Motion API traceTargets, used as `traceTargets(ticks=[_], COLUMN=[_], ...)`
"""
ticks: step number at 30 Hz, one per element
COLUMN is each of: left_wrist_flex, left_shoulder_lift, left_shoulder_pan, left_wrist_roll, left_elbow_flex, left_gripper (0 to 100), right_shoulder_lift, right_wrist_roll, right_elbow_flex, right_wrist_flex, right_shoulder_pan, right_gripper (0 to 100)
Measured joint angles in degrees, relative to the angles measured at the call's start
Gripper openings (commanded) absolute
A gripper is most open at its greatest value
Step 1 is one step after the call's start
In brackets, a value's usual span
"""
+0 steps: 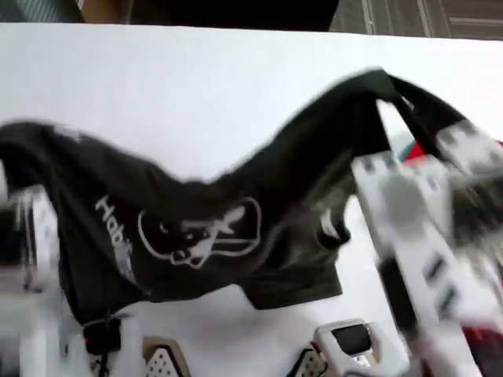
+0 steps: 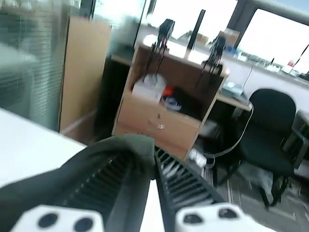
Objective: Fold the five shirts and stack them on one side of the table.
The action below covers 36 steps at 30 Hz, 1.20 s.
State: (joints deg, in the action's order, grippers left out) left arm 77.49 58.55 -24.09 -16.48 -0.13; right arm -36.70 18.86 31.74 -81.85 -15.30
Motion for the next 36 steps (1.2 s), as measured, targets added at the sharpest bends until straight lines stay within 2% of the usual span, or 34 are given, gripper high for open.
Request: traceTargets(ticks=[10, 16, 19, 25, 31, 36], left_wrist_flex=[-19.34, -28.4, -30.24, -27.69, -16.88, -5.1], left_shoulder_lift=[-20.04, -35.69, -42.99, -55.38, -68.84, -79.74], left_shoulder_pan=[0.09, 0.09, 0.09, 0.09, 0.18, 0.18], left_wrist_roll=[-0.09, -0.18, -0.18, -0.18, -0.18, -0.09], left_elbow_flex=[17.67, 17.76, 17.23, 3.34, -17.76, -29.54], left_gripper=[2, 2, 2, 2, 2, 2], right_shoulder_lift=[3.43, 15.91, 23.65, 37.89, 52.13, 61.19], right_wrist_roll=[2.37, 2.37, 2.37, 2.37, 2.37, 2.37], right_elbow_flex=[-33.49, -34.9, -32.09, -18.64, -0.44, 10.99], right_wrist_flex=[21.36, 27.25, 28.13, 27.52, 19.87, 9.23], right_shoulder_pan=[0.0, 0.0, 0.18, 2.9, 3.96, 4.04], right_gripper=[2.0, 2.0, 2.0, 2.0, 2.1, 2.1])
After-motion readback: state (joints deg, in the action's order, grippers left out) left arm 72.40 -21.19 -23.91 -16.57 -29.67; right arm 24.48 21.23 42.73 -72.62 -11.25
